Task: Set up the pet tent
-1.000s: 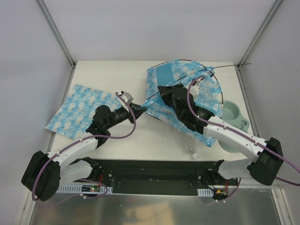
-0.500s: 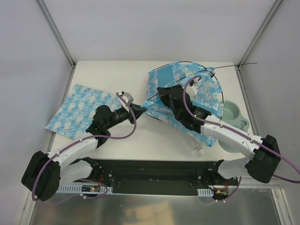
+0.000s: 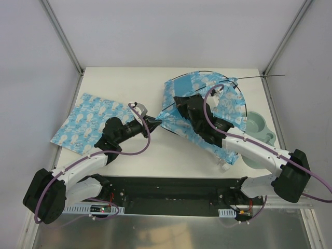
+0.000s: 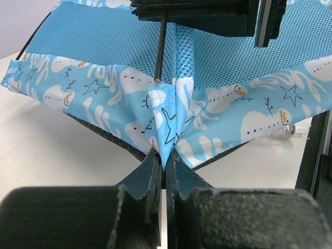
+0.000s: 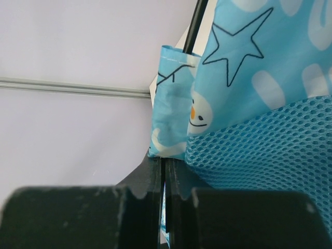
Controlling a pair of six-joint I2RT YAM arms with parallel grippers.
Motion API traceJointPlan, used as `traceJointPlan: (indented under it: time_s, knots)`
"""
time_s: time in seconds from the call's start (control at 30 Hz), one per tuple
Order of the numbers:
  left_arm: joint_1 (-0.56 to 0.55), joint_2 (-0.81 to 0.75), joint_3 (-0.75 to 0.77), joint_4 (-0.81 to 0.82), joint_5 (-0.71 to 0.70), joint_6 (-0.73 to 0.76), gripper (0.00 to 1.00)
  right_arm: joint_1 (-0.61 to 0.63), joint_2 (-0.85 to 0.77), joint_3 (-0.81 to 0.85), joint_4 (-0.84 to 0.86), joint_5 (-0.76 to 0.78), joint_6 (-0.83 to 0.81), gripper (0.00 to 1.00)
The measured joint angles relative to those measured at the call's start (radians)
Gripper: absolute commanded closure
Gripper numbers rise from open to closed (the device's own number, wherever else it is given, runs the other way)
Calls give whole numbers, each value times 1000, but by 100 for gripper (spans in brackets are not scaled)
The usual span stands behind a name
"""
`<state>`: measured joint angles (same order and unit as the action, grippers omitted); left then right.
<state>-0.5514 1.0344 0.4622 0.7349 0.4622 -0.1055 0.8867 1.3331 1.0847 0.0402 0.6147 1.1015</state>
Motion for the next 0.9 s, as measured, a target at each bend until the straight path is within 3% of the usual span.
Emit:
traceJointPlan:
  time_s: [0.9]
  knots:
    - [-6,-20,-1,-36,-1,42,100,-3,41,51,-87,19,53,100]
